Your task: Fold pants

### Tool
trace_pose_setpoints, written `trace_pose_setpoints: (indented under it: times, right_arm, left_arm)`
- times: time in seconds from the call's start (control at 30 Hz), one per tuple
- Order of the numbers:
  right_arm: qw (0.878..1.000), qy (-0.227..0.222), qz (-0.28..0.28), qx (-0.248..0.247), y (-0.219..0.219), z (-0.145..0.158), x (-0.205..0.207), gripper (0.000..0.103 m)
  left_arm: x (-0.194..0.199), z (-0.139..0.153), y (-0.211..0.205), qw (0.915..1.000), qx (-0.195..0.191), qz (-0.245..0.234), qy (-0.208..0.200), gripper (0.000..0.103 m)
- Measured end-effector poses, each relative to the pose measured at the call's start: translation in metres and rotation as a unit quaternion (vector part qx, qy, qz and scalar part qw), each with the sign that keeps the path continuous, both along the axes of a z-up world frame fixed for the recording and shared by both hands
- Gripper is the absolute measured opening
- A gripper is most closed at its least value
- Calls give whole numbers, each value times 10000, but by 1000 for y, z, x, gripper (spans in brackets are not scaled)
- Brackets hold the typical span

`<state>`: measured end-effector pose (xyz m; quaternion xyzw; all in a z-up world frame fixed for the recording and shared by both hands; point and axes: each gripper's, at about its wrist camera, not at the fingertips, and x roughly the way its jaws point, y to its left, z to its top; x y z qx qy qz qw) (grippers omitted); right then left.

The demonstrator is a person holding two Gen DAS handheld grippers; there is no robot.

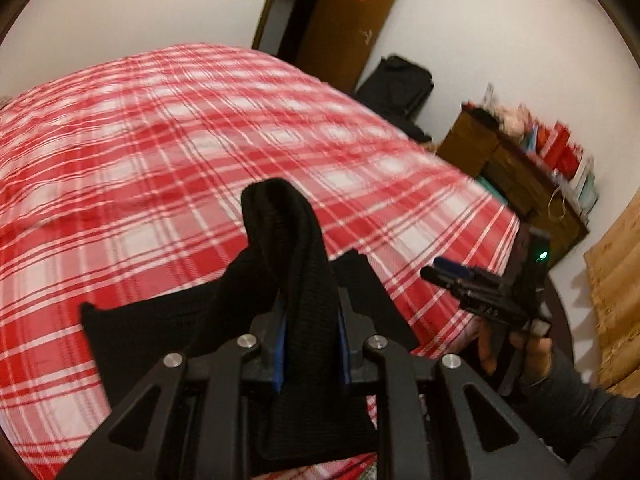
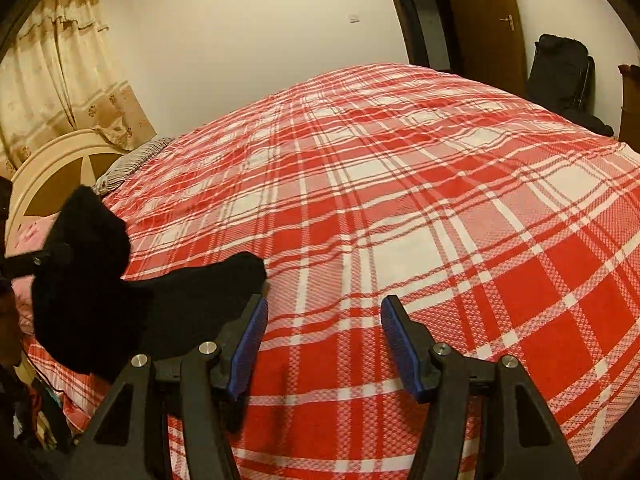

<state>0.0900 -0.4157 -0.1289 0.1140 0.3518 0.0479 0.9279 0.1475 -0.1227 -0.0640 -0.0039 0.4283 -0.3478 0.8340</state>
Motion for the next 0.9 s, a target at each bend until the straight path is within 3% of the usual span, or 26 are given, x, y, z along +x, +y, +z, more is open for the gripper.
trace_pose_setpoints:
  times: [0.1, 0.27, 0.5, 0.63, 0.73, 0.9]
  right_arm:
    - [10000, 9, 21, -4, 1, -2, 0, 61]
    - [9999, 9, 114, -7, 5, -7, 2, 61]
    - [9983, -186, 484, 258, 14, 2, -4, 61]
    - [9932, -41, 929, 694, 31, 8, -2, 61]
    - [9863, 122, 1189, 1137, 46, 9, 1, 61]
    - [9820, 659, 1325, 1172, 74, -4, 19, 61]
  left_arm:
    - [5, -18, -26, 9996, 291, -62, -4, 21]
    - [4, -39, -45, 9989, 441, -132, 27, 24]
    - [-19, -24, -39, 9986, 322, -161, -398, 49]
    - [-29, -11, -11, 9955, 409, 130, -841, 72]
    - [-27, -16, 15, 9916, 585, 511, -1030, 75]
    - [-12, -43, 56, 9838, 928, 1222, -926, 76]
